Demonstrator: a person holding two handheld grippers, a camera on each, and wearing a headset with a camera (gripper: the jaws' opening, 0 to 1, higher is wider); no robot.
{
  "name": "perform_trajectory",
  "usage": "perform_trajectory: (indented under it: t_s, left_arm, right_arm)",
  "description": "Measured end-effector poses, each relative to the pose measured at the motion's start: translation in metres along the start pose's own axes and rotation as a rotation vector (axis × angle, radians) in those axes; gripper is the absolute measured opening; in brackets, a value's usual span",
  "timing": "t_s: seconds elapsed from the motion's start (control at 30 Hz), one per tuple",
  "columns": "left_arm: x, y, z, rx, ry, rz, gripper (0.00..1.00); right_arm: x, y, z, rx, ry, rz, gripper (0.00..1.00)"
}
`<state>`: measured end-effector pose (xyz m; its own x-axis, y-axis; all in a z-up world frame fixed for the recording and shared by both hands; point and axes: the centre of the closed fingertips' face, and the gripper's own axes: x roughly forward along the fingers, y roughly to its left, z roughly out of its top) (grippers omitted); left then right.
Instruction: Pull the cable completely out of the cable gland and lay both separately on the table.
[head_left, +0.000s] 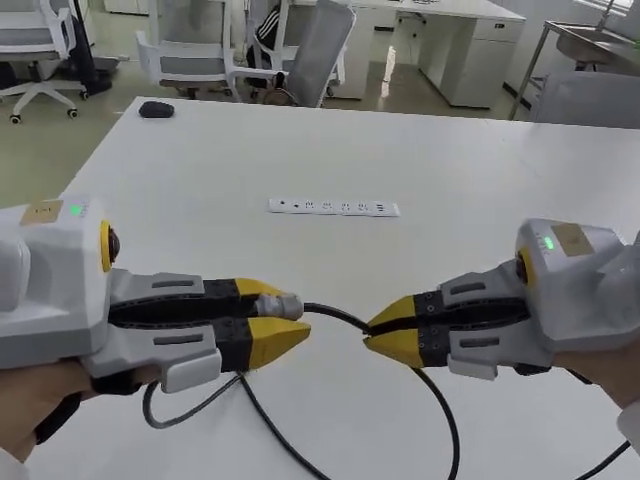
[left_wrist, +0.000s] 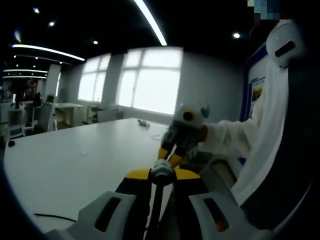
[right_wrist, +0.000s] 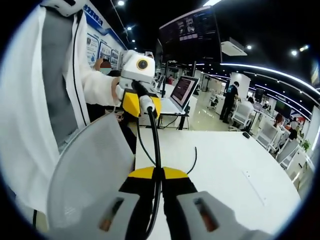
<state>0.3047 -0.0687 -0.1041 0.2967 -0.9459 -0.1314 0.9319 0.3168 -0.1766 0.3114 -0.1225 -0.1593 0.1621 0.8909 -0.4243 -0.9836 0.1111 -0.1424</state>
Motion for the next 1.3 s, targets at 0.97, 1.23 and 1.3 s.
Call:
perform_trajectory:
  t_s: [0.97,1.23,1.3]
  left_arm:
    - [0.001,0.012,0.013,-0.004,-0.04,0.025,0.17]
    - [0.01,0.009,0.011,0.002,-0.023,0.021,0.17]
    - [0.012,0.009,0.01,0.001,-0.023,0.02,0.17]
  right_arm:
    - [-0.011,-0.009,-0.008,0.05,0.062,-0.019,0.11]
    - [-0.012,-0.008,0.047,0.001,-0.082,-0.011,0.2]
    - [-0.012,-0.007,0.057,-0.011,-0.102,-0.003,0.2]
